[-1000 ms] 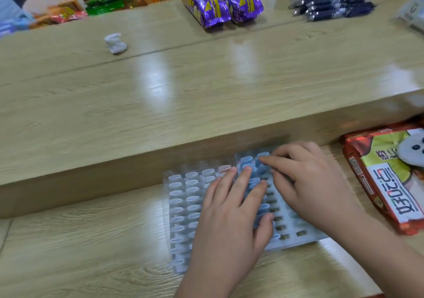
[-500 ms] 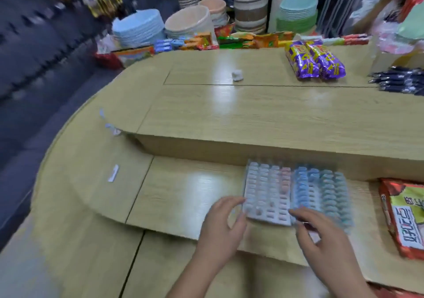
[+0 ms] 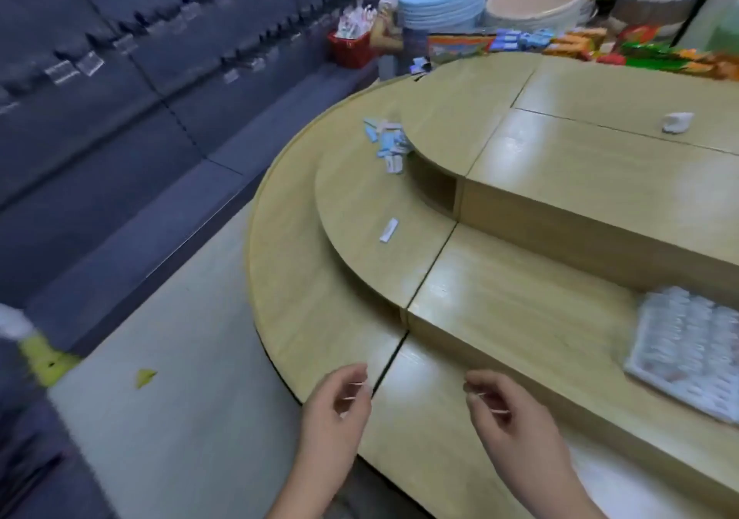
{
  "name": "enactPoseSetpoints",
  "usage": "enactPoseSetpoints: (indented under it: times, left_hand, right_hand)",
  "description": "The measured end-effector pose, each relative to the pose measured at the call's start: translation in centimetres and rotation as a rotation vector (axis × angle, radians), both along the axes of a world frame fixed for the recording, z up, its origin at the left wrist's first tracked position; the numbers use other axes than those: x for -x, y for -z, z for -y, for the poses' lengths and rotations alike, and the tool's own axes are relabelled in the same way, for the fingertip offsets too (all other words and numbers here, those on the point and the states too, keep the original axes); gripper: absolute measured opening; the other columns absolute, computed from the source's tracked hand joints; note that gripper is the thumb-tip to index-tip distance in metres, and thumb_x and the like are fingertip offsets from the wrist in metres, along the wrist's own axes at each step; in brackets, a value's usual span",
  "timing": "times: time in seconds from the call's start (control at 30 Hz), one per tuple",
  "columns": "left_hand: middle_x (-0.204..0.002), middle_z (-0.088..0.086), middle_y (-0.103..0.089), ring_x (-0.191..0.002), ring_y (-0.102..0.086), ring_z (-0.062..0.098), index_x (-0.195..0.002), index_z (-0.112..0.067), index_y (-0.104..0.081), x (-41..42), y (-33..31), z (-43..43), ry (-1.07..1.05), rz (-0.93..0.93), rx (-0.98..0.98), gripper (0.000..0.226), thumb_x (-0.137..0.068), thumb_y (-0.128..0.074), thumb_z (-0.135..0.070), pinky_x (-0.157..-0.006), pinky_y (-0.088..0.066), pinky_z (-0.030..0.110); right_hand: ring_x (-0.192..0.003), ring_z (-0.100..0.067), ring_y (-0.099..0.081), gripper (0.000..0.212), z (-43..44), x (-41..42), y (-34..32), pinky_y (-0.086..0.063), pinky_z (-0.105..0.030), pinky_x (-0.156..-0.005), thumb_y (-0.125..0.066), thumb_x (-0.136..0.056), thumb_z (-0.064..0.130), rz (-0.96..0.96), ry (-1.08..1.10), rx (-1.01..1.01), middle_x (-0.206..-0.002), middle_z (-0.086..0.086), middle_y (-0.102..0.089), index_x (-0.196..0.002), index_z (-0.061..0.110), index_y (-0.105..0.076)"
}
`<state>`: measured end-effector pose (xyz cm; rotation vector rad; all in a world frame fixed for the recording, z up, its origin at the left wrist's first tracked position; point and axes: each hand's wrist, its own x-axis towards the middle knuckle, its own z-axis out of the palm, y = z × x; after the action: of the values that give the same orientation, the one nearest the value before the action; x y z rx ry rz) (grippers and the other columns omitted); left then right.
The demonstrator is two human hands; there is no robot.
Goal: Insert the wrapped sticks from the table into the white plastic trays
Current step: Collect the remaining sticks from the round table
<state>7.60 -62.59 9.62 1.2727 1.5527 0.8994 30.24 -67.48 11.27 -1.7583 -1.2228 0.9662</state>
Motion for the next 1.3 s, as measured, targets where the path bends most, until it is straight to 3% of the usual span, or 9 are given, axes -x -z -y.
enactPoseSetpoints:
  times: [0.23, 0.33, 0.6, 0.73, 0.93, 1.07, 1.2, 1.3]
  left_hand:
    - [-0.102, -0.006, -0.072, -0.09, -0.067, 0.007, -0.1, -0.031, -0.071, 15.9, -0.4, -4.9, -0.028, -0.014, 0.031, 0.028, -0.089, -0.069, -0.005, -0.079, -0.049, 0.012]
    - [-0.096, -0.012, -0.074, -0.089, -0.067, 0.003, -0.098, -0.033, -0.07, 20.7, -1.2, -7.1, -0.053, -0.015, 0.044, 0.031, -0.089, -0.069, -0.004, -0.079, -0.047, 0.009]
    - [-0.1, -0.005, -0.072, -0.084, -0.064, -0.002, -0.104, -0.022, -0.069, 28.2, -1.1, -15.2, -0.066, -0.069, 0.1, 0.022, -0.09, -0.067, -0.004, -0.078, -0.047, 0.007]
    - [-0.099, -0.008, -0.072, -0.088, -0.065, -0.002, -0.101, -0.029, -0.068, 30.3, -0.7, -23.4, 0.029, -0.136, 0.094, 0.025, -0.09, -0.068, -0.007, -0.077, -0.046, 0.006]
    - [-0.103, -0.014, -0.071, -0.094, -0.064, -0.006, -0.105, -0.033, -0.067, 29.2, -1.2, -38.1, 0.248, -0.23, 0.068, 0.024, -0.092, -0.067, -0.013, -0.075, -0.045, 0.003]
    - [-0.114, -0.013, -0.065, -0.102, -0.061, -0.004, -0.109, -0.041, -0.065, 25.6, -1.0, -47.9, 0.442, -0.282, 0.03, 0.025, -0.092, -0.066, -0.022, -0.081, -0.046, 0.014]
    - [-0.118, -0.021, -0.056, -0.109, -0.053, -0.009, -0.116, -0.043, -0.062, 19.6, 0.3, -55.4, 0.655, -0.31, -0.074, 0.031, -0.091, -0.065, -0.026, -0.092, -0.044, 0.021]
    - [-0.123, -0.018, -0.052, -0.114, -0.049, -0.008, -0.123, -0.039, -0.058, 14.9, 1.8, -61.0, 0.828, -0.336, -0.167, 0.036, -0.09, -0.065, -0.029, -0.096, -0.042, 0.024]
  right_hand:
    - [-0.085, 0.004, -0.066, 0.027, -6.9, 15.2, 1.1, -0.045, -0.006, -0.067, -0.067, -0.09, 0.012, -0.036, -0.017, -0.016, -0.094, 0.028, -0.069, -0.095, 0.038, -0.066]
    - [-0.087, 0.003, -0.065, 0.026, -10.2, 19.9, 0.9, -0.047, -0.008, -0.069, -0.065, -0.091, 0.013, -0.058, -0.034, -0.032, -0.095, 0.027, -0.069, -0.095, 0.039, -0.066]
    - [-0.092, 0.004, -0.064, 0.019, -18.8, 26.8, 3.0, -0.047, -0.007, -0.073, -0.064, -0.093, 0.021, -0.105, 0.008, 0.021, -0.098, 0.027, -0.068, -0.097, 0.039, -0.065]
    - [-0.092, 0.005, -0.063, 0.017, -24.5, 28.5, 4.7, -0.045, -0.005, -0.073, -0.064, -0.093, 0.022, -0.159, 0.116, 0.027, -0.099, 0.028, -0.068, -0.101, 0.038, -0.066]
    - [-0.089, 0.001, -0.064, 0.017, -34.0, 29.2, 5.6, -0.049, -0.01, -0.074, -0.065, -0.092, 0.019, -0.233, 0.311, 0.043, -0.095, 0.025, -0.068, -0.102, 0.033, -0.066]
    - [-0.09, 0.001, -0.064, 0.02, -38.1, 27.9, 5.7, -0.049, -0.01, -0.075, -0.065, -0.092, 0.021, -0.203, 0.487, 0.048, -0.096, 0.022, -0.067, -0.102, 0.038, -0.064]
    - [-0.092, 0.006, -0.061, 0.019, -39.4, 24.8, 7.2, -0.047, -0.012, -0.076, -0.062, -0.093, 0.026, 0.003, 0.68, 0.121, -0.104, 0.019, -0.064, -0.11, 0.035, -0.063]
    - [-0.102, -0.006, -0.057, 0.027, -40.3, 22.1, 9.0, -0.043, -0.024, -0.084, -0.062, -0.091, 0.022, 0.255, 0.856, 0.196, -0.115, 0.008, -0.061, -0.117, 0.022, -0.062]
